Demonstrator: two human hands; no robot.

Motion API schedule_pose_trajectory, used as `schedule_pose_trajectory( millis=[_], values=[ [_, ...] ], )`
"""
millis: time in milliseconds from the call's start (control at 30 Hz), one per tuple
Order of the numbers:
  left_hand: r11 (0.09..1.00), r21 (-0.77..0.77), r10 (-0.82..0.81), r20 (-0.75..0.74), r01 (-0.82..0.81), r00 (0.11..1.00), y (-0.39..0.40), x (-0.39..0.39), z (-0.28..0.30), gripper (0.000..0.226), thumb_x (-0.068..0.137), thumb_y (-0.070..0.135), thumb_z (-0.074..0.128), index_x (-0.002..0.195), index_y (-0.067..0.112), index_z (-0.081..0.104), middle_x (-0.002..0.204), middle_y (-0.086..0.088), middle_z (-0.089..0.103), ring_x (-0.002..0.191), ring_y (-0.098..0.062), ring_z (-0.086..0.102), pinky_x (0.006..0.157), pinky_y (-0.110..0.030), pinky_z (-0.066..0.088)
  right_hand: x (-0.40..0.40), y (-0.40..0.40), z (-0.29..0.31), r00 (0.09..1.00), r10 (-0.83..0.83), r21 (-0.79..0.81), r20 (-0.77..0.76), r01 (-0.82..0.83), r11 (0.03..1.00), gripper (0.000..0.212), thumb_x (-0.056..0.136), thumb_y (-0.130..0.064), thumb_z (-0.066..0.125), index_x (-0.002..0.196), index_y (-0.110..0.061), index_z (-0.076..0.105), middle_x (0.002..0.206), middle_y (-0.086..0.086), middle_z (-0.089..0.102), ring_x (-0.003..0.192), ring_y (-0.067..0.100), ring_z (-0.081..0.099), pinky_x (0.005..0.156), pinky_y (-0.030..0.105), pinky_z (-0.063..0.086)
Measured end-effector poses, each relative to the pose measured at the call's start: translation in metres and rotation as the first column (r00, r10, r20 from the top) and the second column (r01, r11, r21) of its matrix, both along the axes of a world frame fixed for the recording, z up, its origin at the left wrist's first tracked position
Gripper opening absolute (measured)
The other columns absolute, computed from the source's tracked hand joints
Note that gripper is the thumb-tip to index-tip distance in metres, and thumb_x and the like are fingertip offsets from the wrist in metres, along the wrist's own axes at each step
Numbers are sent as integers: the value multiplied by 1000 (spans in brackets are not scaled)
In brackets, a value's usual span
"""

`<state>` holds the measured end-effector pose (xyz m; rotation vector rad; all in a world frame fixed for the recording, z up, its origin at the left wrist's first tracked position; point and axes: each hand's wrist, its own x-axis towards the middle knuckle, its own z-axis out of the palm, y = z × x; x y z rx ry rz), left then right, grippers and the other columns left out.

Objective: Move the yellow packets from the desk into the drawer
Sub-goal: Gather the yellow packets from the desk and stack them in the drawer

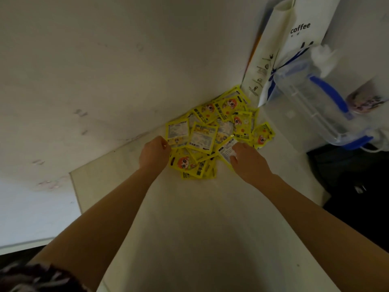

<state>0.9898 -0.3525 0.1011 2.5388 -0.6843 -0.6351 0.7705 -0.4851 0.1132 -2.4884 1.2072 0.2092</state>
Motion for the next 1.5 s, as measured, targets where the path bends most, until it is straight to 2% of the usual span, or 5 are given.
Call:
schedule_pose_trajectory(
  millis=[700, 1033, 1167, 1300, 1500],
  values=[
    [969, 140, 216, -74, -205, 974, -71, 33, -51, 94, 65, 45, 82, 136, 5, 35, 138, -16, 45, 130, -37, 33, 104, -47, 36, 19, -30, -47, 978, -196, 62, -76, 201, 978, 58, 88, -31, 64, 132, -4, 36, 129, 17, 45, 120, 34, 47, 92, 43, 48],
    [956, 60, 294, -133, -288, 947, -2, 42, -48, 42, 63, 28, 85, 92, 5, 65, 93, -13, 69, 84, -31, 66, 75, -44, 57, 1, -27, -39, 949, -313, 267, 26, 295, 917, 63, 87, -22, 65, 142, -13, 35, 133, 16, 49, 122, 36, 48, 93, 40, 42],
    [922, -84, 347, -254, -378, 903, 17, 39, -39, 31, 70, 19, 80, 95, 8, 66, 89, -13, 72, 70, -27, 68, 68, -38, 57, 2, -29, -23, 924, -372, 274, 87, 337, 901, 45, 92, -17, 58, 132, -7, 41, 107, 17, 58, 100, 37, 59, 70, 33, 43],
    [852, -211, 364, -419, -480, 831, 17, 28, -15, 20, 75, 14, 76, 93, 13, 69, 73, -6, 68, 56, -16, 60, 56, -25, 51, 17, -42, -13, 865, -456, 351, 210, 369, 861, 25, 89, -17, 61, 108, -13, 45, 86, 2, 47, 79, 23, 48, 45, 18, 32],
    [821, -183, 357, -574, -541, 737, 10, -6, -8, 13, 79, 15, 74, 80, 17, 61, 68, -6, 64, 55, -17, 58, 53, -25, 48, 62, -42, -13, 616, -747, 740, 251, 375, 558, 28, 82, -11, 70, 110, -9, 67, 100, 7, 68, 92, 25, 66, 79, 39, 56]
  ],
)
